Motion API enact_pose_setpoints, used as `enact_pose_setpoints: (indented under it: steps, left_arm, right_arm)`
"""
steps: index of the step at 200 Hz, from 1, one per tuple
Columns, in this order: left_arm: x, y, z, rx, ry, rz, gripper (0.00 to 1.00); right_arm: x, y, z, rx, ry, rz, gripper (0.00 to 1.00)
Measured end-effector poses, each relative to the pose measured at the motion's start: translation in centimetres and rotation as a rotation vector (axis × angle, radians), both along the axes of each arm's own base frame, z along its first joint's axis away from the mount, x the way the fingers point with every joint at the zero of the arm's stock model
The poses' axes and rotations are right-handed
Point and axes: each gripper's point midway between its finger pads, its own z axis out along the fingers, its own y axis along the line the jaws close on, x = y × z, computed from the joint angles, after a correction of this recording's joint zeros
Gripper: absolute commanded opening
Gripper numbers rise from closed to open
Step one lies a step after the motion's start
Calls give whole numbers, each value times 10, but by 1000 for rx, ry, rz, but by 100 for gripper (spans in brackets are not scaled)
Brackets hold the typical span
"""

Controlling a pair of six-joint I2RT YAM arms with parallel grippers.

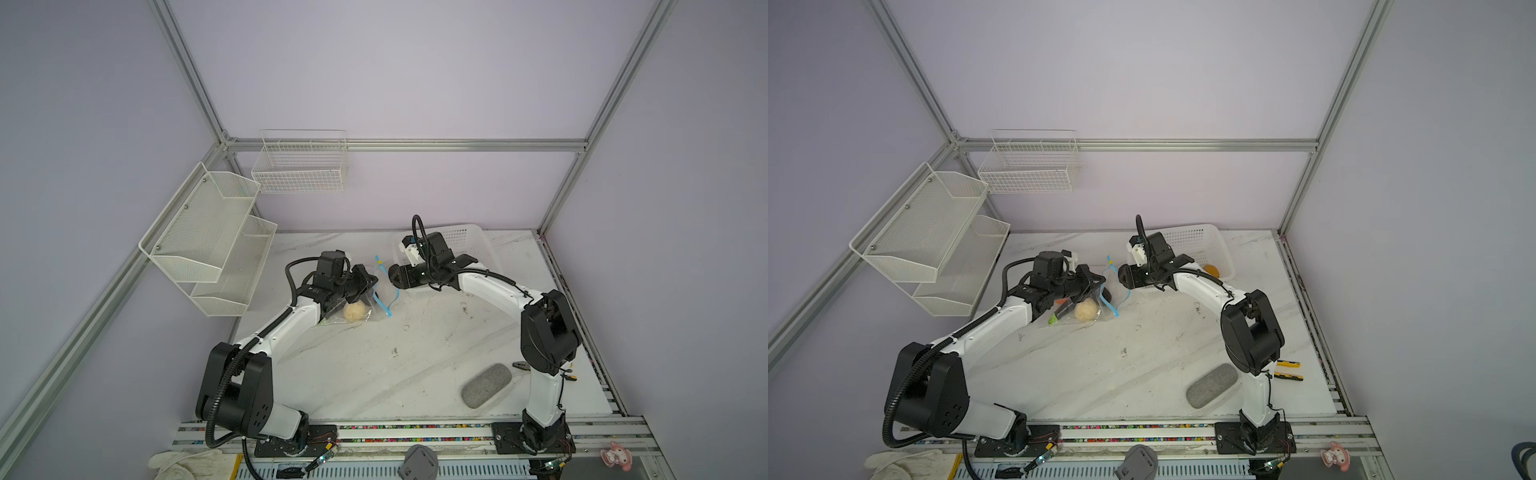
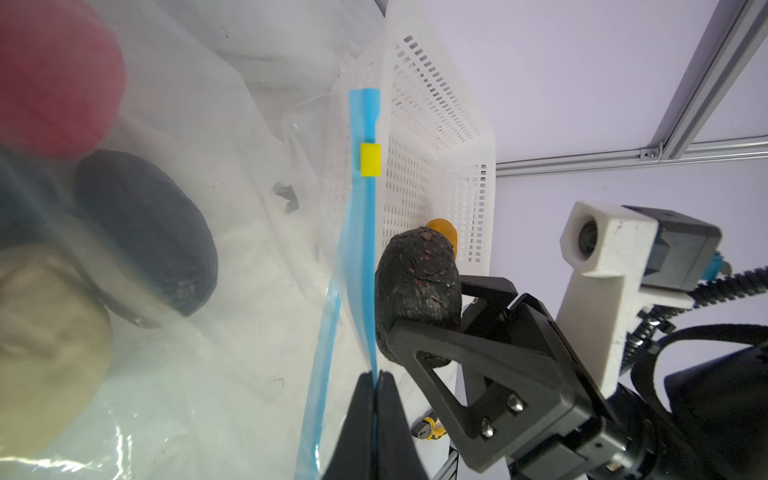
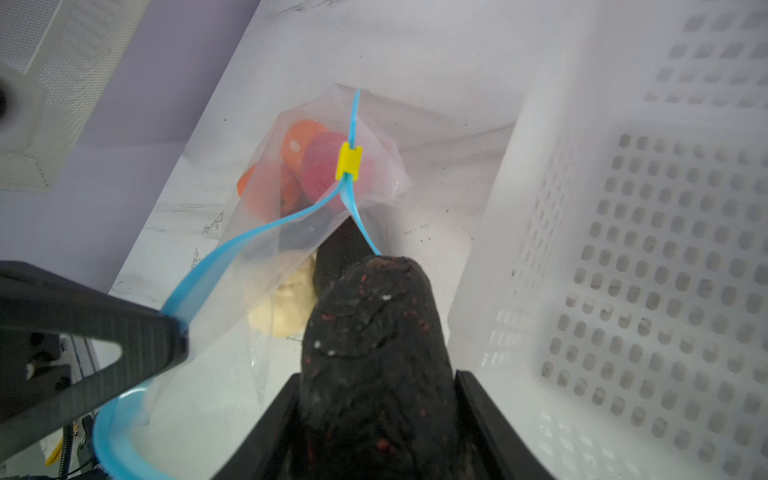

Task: Place the food in the zip-top bag and seal the zipper
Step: 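Carry the dark eggplant toward the bag mouth held by the left gripper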

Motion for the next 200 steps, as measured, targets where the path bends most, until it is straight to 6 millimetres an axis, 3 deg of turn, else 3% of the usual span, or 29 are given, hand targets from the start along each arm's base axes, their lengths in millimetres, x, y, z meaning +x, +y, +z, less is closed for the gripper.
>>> enact_pose_setpoints:
  steps: [102, 149, 200]
  left_arm:
    - [-1, 1, -2, 7, 8, 3, 0]
    - [-2, 2, -5, 25, 11, -1, 0]
    - [-3, 4, -7, 34, 16, 2, 0]
  right_arm:
    - [-23, 35, 7, 83, 2, 81, 47]
    - [-25, 41, -10, 69, 29, 88, 47]
    - [-27, 42, -12, 65, 29, 94, 47]
